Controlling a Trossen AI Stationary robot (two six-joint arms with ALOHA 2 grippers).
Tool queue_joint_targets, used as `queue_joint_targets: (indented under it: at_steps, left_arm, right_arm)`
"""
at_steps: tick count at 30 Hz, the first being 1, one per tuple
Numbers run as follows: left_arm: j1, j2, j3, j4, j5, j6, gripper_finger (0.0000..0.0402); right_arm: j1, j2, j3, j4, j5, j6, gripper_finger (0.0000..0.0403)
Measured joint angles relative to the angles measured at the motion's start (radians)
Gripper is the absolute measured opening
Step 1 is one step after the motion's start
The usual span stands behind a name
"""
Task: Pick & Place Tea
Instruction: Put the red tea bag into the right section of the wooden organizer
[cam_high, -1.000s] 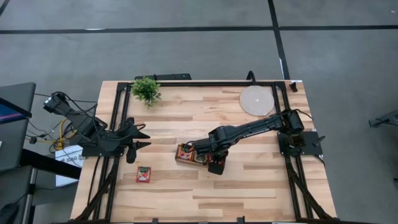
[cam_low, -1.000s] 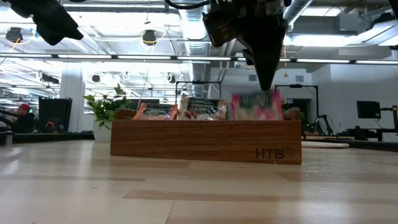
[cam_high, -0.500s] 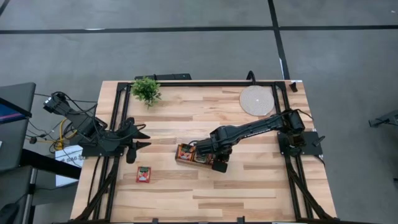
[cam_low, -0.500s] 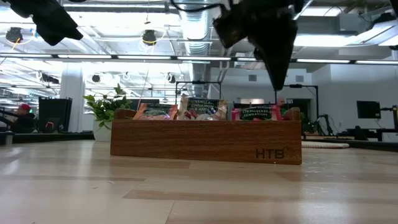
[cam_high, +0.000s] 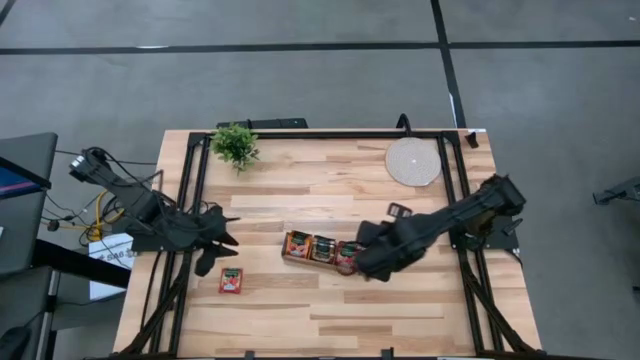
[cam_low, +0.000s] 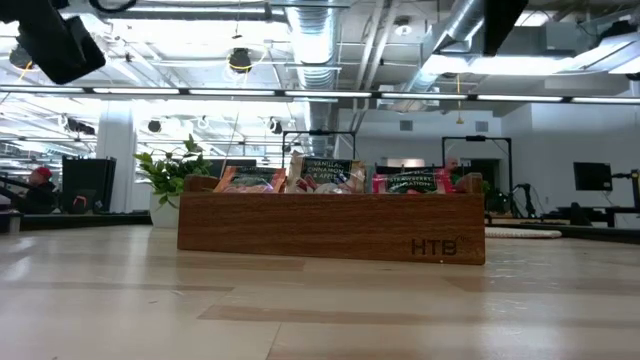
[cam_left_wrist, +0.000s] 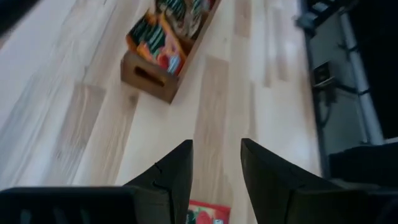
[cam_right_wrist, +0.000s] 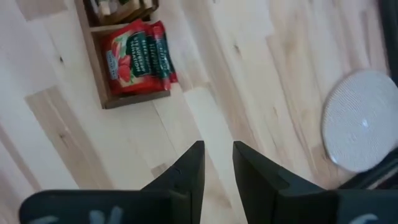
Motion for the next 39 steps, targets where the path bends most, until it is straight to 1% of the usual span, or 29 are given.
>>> queue_joint_targets:
  at_steps: [3,6,8,11,16,18,21,27,30,36,39]
  left_arm:
    - [0.002,0.080,0.000,0.000,-0.005,-0.013,0.0126]
    - [0.002,0.179,0.000,-0.015,-0.003,-0.037,0.0126]
    - [0.002,0.243,0.000,-0.036,0.018,-0.061,0.0126]
    - [0.002,0.320,0.000,-0.064,0.086,-0.105,0.0126]
    - [0.002,0.411,0.000,-0.107,0.275,-0.142,0.0126]
    - [0.001,0.441,0.000,-0.114,0.310,-0.142,0.0126]
    - [0.001,0.489,0.000,-0.123,0.297,-0.148,0.0126]
    - [0.002,0.552,0.000,-0.126,0.286,-0.144,0.0126]
    - [0.002,0.575,0.000,-0.120,0.283,-0.131,0.0126]
    - [0.007,0.601,0.000,-0.093,0.283,-0.096,0.0126]
    - [0.017,0.602,0.000,-0.087,0.282,-0.081,0.0126]
  right_arm:
    - [0.017,-0.074,-0.051,-0.002,0.005,0.048,0.0075]
    - [0.017,-0.173,-0.146,0.006,0.005,0.112,0.0075]
    - [0.014,-0.253,-0.223,0.026,0.005,0.157,0.0075]
    - [0.012,-0.382,-0.350,0.108,0.003,0.219,0.0075]
    - [0.019,-0.573,-0.540,0.316,0.003,0.281,0.0075]
    - [0.021,-0.627,-0.597,0.399,0.004,0.279,0.0075]
    - [0.021,-0.676,-0.660,0.466,0.004,0.249,0.0075]
    - [0.022,-0.731,-0.772,0.494,0.006,0.203,0.0075]
    - [0.020,-0.758,-0.837,0.566,0.007,0.189,0.0075]
    - [0.019,-0.795,-0.965,0.828,0.009,0.097,0.0075]
    - [0.019,-0.806,-1.008,0.918,0.016,0.047,0.0075]
